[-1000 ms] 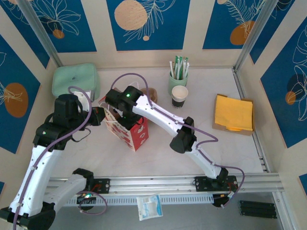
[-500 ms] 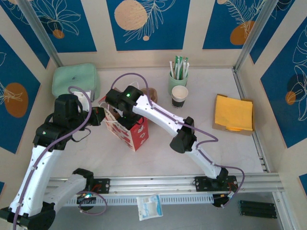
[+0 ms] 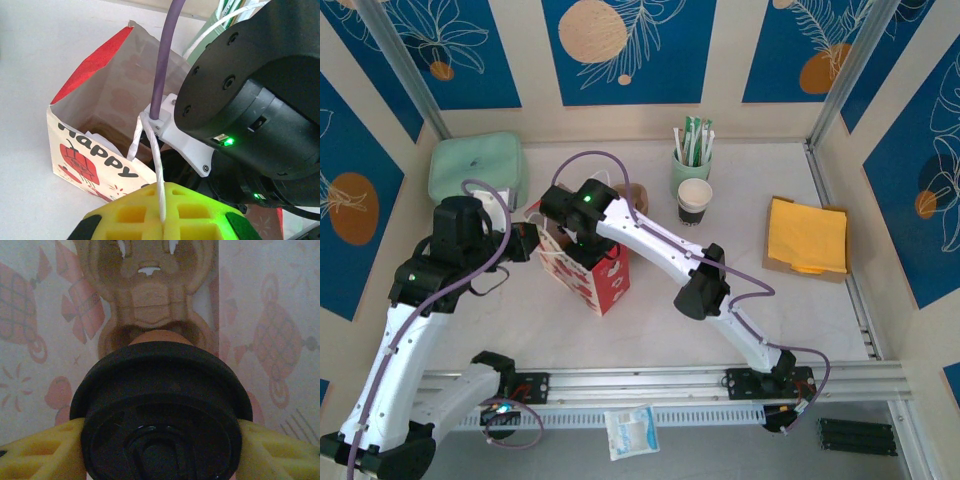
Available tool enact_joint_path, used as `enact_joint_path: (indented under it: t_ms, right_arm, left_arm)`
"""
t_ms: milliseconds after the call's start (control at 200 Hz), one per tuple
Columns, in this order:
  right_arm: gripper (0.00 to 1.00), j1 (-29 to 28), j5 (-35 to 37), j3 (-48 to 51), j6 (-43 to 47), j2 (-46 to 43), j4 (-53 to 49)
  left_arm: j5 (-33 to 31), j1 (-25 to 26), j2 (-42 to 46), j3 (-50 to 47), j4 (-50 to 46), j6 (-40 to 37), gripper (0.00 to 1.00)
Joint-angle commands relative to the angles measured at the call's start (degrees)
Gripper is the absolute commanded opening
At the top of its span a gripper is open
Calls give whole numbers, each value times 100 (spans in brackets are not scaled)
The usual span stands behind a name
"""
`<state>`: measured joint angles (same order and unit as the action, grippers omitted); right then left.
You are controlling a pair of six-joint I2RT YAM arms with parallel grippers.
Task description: Pack the takeout coffee
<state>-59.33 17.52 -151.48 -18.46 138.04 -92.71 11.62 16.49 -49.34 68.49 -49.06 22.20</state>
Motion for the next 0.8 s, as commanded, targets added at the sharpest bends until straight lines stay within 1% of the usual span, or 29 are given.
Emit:
enact_joint_path:
  t_ms: [0,790]
  right_arm:
    - [57,27,55,47,-114,-14,-636]
    - [57,36,278,160,-260,5,-635]
  left_arm:
    - [135,-58,-4,-51,72,39,0]
    - [130,-58,15,-61,79,39,0]
